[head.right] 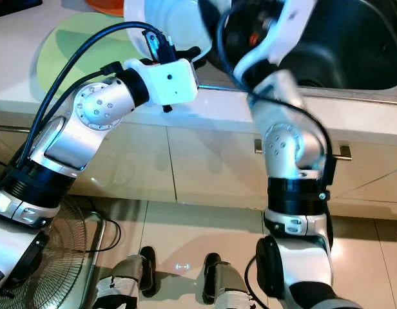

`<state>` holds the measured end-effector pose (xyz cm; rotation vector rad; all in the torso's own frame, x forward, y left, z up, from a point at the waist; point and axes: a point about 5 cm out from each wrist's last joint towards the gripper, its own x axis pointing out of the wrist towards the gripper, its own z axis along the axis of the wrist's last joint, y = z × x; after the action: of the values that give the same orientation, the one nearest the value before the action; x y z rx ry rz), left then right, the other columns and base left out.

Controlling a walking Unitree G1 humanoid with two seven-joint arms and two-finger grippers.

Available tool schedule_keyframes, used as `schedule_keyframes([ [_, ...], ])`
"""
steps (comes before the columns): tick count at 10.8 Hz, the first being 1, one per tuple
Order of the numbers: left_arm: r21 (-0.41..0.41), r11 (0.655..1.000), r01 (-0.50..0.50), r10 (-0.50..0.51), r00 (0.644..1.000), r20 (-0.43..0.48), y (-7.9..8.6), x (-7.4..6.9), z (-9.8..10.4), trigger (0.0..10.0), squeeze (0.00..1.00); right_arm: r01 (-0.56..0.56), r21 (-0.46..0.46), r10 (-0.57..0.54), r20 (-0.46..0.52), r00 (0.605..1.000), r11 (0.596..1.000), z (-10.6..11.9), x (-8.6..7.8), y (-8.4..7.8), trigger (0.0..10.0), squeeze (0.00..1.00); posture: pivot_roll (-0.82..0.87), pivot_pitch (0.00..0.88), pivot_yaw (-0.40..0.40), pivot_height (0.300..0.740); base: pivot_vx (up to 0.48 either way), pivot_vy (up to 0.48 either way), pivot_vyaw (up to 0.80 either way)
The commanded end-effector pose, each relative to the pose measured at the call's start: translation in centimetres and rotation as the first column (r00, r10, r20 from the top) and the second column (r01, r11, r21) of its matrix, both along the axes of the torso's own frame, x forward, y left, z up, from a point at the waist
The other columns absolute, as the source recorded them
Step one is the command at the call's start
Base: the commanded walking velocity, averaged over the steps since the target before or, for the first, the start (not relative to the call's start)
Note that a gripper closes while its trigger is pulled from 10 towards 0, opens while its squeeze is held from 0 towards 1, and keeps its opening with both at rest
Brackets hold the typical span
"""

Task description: Kitchen organization

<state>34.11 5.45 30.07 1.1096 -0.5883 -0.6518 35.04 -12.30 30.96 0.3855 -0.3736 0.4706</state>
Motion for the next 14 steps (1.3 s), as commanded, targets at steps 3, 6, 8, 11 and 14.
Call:
schedule_keyframes([
  [3, 0.012, 0.999, 0.047, -0.048, 0.997, 0.06, -0.6, -1.1, 0.8, 10.0, 0.0, 0.033, -0.036, -0.033, -0.004, 0.999, 0.999, -0.5, 0.2, 0.0, 4.3, 0.0, 0.17, 0.25, -0.017, 0.74, 0.0, 0.0, 0.0],
  [6, 0.027, 0.999, 0.04, -0.041, 0.997, 0.065, -0.4, -1.1, 0.7, 10.0, 0.0, 0.061, -0.02, -0.061, -0.016, 0.998, 0.998, -0.5, 0.4, -0.3, 0.0, 0.0, 0.17, 0.256, -0.018, 0.74, 0.0, 0.0, 0.0],
  [8, 0.05, 0.998, 0.032, -0.035, 0.997, 0.072, -0.4, -1.1, 0.5, 10.0, 0.0, 0.065, -0.02, -0.066, -0.016, 0.998, 0.998, -0.4, 0.5, -0.3, 0.0, 0.0, 0.17, 0.266, -0.018, 0.74, 0.0, 0.0, 0.0],
  [11, 0.126, 0.992, -0.008, -0.006, 0.994, 0.105, 0.0, -0.7, 0.0, 10.0, 0.0, 0.063, -0.02, -0.063, -0.019, 0.998, 0.998, -0.4, 0.6, -0.3, 0.0, 0.0, 0.17, 0.278, -0.018, 0.74, 0.0, 0.0, 0.0],
  [14, 0.207, 0.976, -0.062, 0.028, 0.986, 0.164, 0.5, -0.3, -0.2, 10.0, 0.0, 0.058, -0.015, -0.058, -0.021, 0.998, 0.998, -0.4, 0.7, -0.2, 0.0, 0.0, 0.17, 0.283, -0.018, 0.74, 0.0, 0.0, 0.0],
])
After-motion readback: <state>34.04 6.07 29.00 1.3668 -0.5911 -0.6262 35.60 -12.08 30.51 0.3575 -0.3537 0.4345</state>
